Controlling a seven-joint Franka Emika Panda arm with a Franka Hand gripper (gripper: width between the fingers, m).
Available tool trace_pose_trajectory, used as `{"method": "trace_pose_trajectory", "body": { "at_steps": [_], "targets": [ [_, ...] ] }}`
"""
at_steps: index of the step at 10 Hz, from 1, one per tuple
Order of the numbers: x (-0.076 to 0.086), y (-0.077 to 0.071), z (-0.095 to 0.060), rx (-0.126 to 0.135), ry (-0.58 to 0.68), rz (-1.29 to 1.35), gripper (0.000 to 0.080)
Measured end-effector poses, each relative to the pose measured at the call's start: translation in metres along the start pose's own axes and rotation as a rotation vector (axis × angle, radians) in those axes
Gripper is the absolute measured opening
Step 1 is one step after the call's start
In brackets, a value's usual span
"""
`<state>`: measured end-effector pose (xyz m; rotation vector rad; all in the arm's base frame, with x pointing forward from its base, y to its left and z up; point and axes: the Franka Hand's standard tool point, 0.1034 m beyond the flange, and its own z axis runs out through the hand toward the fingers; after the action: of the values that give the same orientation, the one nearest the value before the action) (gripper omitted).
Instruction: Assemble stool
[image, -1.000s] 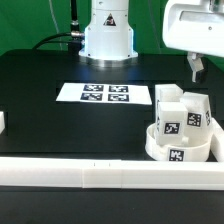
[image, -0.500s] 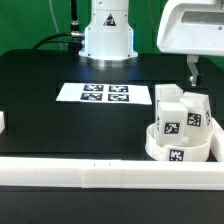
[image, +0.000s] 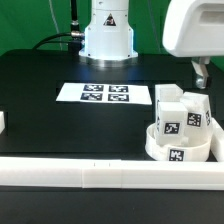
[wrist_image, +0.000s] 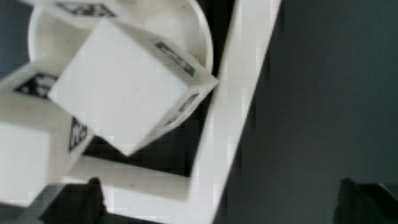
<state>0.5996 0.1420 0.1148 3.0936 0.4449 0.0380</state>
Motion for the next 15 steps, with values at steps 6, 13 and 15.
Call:
{"method": "trace_pose_trajectory", "body": {
  "at_steps": [6, 13, 15],
  "targets": [
    [-0.001, 0.01, 0.005, -0.022, -0.001, -0.474, 0.0649],
    [-0.003, 0.022, 0.018, -0.035, -0.012, -0.664, 0.0649],
    [-0.006, 0.029, 0.024, -0.035, -0.018, -0.668, 0.0649]
  ]
}}
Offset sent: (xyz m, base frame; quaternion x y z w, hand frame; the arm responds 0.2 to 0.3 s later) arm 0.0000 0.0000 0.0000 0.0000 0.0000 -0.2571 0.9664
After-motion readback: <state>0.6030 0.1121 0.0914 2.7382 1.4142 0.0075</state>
